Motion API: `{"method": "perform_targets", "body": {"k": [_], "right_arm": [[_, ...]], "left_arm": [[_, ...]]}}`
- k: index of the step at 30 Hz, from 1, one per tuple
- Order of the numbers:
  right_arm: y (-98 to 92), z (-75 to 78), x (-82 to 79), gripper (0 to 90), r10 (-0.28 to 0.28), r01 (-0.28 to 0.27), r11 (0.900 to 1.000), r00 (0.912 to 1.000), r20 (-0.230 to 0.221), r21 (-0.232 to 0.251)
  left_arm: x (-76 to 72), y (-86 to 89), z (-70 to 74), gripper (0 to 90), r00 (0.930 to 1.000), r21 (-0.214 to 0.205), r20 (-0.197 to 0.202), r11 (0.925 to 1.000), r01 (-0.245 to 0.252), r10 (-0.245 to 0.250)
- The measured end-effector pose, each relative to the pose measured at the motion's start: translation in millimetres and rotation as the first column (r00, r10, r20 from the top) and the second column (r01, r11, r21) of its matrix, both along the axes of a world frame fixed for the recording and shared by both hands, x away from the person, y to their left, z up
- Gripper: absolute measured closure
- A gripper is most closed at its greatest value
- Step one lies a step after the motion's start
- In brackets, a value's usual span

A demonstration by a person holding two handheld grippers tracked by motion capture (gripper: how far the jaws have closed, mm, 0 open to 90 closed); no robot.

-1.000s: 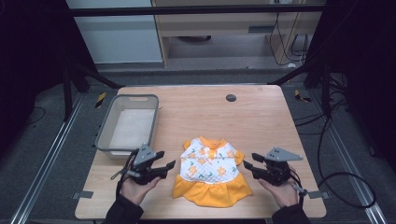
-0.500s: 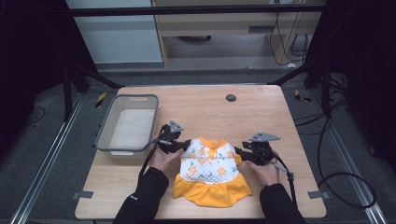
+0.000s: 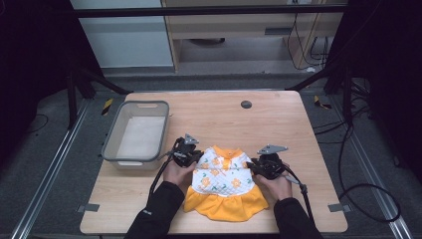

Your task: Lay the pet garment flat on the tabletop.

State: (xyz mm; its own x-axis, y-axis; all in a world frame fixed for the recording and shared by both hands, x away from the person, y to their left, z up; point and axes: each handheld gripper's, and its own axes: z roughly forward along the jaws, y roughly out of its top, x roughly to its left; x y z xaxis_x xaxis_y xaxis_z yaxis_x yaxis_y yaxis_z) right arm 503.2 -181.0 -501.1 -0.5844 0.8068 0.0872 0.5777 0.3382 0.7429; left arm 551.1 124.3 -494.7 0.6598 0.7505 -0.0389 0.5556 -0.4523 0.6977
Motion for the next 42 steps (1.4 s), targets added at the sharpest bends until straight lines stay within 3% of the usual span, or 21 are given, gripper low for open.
{"method": "perform_targets", "body": {"k": [3,7,10,11,12,14,15,16,17,20,23,24,25,26,27,28,30,36,37,40,42], "right_arm": [[1.8,1.5,-1.1,82.0,0.017,-0.017,0.9998,0.9998,0.012,-0.009],[0.3,5.6,-2.4,83.6,0.02,-0.02,0.9998,0.9993,0.032,-0.006],[-4.7,15.8,-4.0,83.8,0.016,-0.018,0.9994,0.997,0.075,0.028],[-7.5,25.7,-6.3,83.8,0.017,-0.022,0.9987,0.9928,0.118,0.046],[-7.5,25.7,-6.3,83.8,0.017,-0.022,0.9987,0.9928,0.118,0.046],[-8.9,42.6,-9.6,83.4,0.009,-0.023,0.9971,0.9802,0.198,0.073],[-9.4,48.6,-8.6,83.3,-0.002,-0.017,0.9962,0.9752,0.221,0.085],[-9.4,48.6,-8.6,83.3,-0.002,-0.017,0.9962,0.9752,0.221,0.085],[-9.1,59.4,-1.4,83.3,-0.024,-0.004,0.9946,0.9639,0.265,0.103],[-5.6,67.5,10.8,82.8,-0.051,0.021,0.9944,0.9553,0.291,0.103],[1.8,72.3,33.8,77.9,-0.095,0.08,0.9949,0.9426,0.32,0.062],[4.3,72.2,41.6,75.2,-0.116,0.108,0.9933,0.937,0.329,0.041],[7.2,71.2,54.1,66.2,-0.153,0.164,0.9865,0.9259,0.345,-0.002],[7.2,71.2,54.1,66.2,-0.153,0.164,0.9865,0.9259,0.345,-0.002],[6.9,71.3,60.1,62.1,-0.172,0.191,0.9814,0.922,0.347,-0.022],[6.9,71.3,60.1,62.1,-0.172,0.191,0.9814,0.922,0.347,-0.022],[4.7,73.7,58.6,60.0,-0.168,0.186,0.9824,0.9231,0.346,-0.018],[-2.2,84.4,36.9,58.1,-0.109,0.116,0.9932,0.9351,0.337,-0.001],[-2.1,86.3,29.8,59.0,-0.085,0.089,0.9961,0.9406,0.329,0.004],[-0.5,86.7,21.8,60.6,-0.059,0.058,0.9982,0.9478,0.313,0.011],[2.3,84.6,14.8,62.9,-0.031,0.027,0.9995,0.9526,0.303,0.017]], "left_arm": [[-2.3,0.0,0.5,86.3,0.9999,-0.001,0.012,1.0,-0.003,0.003],[-8.1,4.7,4.7,87.0,0.999,-0.02,0.044,0.9998,0.005,-0.004],[-17.0,14.0,19.8,87.0,0.9952,-0.063,0.098,0.998,0.004,0.002],[-21.9,20.1,34.7,87.1,0.9889,-0.083,0.149,0.9965,0.012,0.001],[-21.9,20.1,34.7,87.0,0.9889,-0.083,0.149,0.9965,0.012,0.001],[-25.0,23.8,59.0,87.0,0.9803,-0.101,0.198,0.9946,0.025,-0.004],[-24.4,22.9,66.3,86.9,0.9746,-0.094,0.224,0.9954,0.018,0.003],[-24.4,22.9,66.3,86.9,0.9746,-0.094,0.224,0.9954,0.018,0.003],[-22.0,21.7,73.5,86.9,0.9717,-0.09,0.236,0.9959,0.011,0.011],[-10.1,16.6,89.0,86.9,0.9589,-0.089,0.279,0.9957,-0.025,0.049],[10.5,12.1,92.3,86.3,0.9496,-0.07,0.294,0.9934,-0.091,0.108],[18.2,11.1,90.6,81.1,0.9452,-0.052,0.298,0.9911,-0.122,0.133],[31.6,9.8,84.3,72.7,0.9364,-0.014,0.303,0.9834,-0.181,0.177],[31.6,9.8,84.3,63.6,0.9364,-0.014,0.303,0.9834,-0.181,0.177],[38.4,12.6,80.0,56.2,0.9481,-0.007,0.247,0.9787,-0.205,0.201],[38.4,12.6,80.0,51.6,0.9481,-0.007,0.247,0.9787,-0.205,0.201],[35.4,17.6,79.7,50.6,0.9534,-0.009,0.228,0.9795,-0.201,0.198],[13.2,29.3,88.9,47.9,0.9579,-0.069,0.236,0.9861,-0.151,0.164],[3.6,31.2,91.1,47.9,0.9665,-0.081,0.218,0.9894,-0.12,0.135],[-7.1,30.5,90.4,49.6,0.9714,-0.084,0.21,0.992,-0.094,0.11],[-18.0,27.6,87.0,53.0,0.9757,-0.061,0.204,0.9958,-0.068,0.079]]}}
